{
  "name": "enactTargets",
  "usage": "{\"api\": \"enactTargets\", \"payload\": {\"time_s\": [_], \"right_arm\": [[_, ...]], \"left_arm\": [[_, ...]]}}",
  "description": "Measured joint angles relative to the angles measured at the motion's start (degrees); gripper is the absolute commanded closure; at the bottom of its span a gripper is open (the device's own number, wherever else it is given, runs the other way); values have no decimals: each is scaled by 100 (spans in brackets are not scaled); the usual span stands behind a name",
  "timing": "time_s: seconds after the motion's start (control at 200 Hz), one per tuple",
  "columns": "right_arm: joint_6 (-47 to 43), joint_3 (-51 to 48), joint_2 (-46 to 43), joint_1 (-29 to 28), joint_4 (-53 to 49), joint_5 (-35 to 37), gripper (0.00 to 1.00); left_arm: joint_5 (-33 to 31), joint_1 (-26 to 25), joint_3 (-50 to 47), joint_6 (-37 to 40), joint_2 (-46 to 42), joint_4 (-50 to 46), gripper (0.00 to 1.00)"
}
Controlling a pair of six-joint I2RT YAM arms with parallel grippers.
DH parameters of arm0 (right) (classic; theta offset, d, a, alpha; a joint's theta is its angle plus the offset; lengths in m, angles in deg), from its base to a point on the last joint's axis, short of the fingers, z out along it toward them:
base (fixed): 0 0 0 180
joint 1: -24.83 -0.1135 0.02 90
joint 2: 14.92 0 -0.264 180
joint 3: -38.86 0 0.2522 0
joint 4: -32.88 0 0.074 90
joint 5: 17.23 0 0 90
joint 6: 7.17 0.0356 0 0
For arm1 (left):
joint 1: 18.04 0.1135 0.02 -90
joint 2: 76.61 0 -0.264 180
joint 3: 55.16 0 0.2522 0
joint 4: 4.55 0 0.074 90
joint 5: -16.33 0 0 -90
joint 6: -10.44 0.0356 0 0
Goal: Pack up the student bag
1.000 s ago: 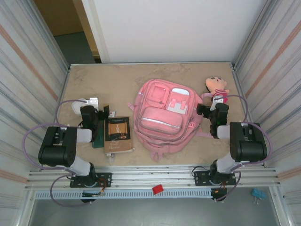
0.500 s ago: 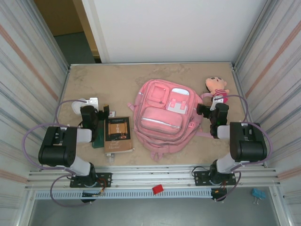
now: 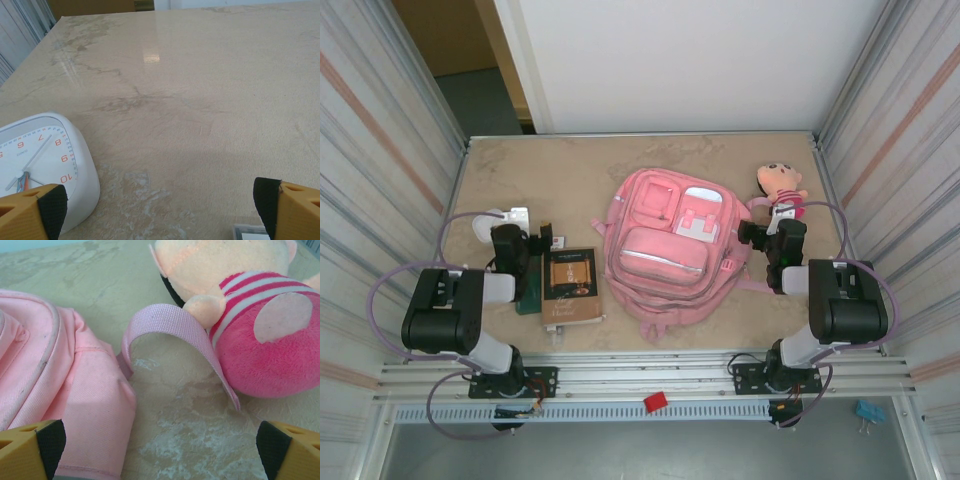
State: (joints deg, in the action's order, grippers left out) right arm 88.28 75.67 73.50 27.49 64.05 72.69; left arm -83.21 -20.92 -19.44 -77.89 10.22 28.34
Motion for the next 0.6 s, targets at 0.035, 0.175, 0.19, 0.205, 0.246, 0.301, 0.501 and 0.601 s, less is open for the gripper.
{"api": "enactTargets", "payload": {"time_s": [0.035, 0.175, 0.19, 0.205, 0.246, 0.301, 0.501, 0.601], "right_arm": [[0, 0, -2, 0, 2, 0, 1], [0, 0, 0, 0, 0, 0, 1], [2, 0, 0, 0, 2, 0, 1], [0, 0, 0, 0, 2, 0, 1], [2, 2, -4, 0, -15, 7, 1], [13, 76, -70, 0, -284, 70, 1], [162, 1547, -1064, 11, -2848, 254, 1], [299, 2640, -1617, 57, -4041, -131, 1]], "left_arm": [[-11, -20, 2, 0, -15, -31, 1], [-85, -138, 74, 31, -472, -660, 1], [-87, -151, 111, 28, -573, -800, 1], [-98, -166, 160, 33, -664, -944, 1], [-96, -201, 315, 24, -946, -1311, 1], [-46, -221, 610, 0, -1370, -1849, 1], [365, -455, 1762, -317, -2505, -3412, 4], [848, -702, 2269, -555, -2710, -4181, 13]]}}
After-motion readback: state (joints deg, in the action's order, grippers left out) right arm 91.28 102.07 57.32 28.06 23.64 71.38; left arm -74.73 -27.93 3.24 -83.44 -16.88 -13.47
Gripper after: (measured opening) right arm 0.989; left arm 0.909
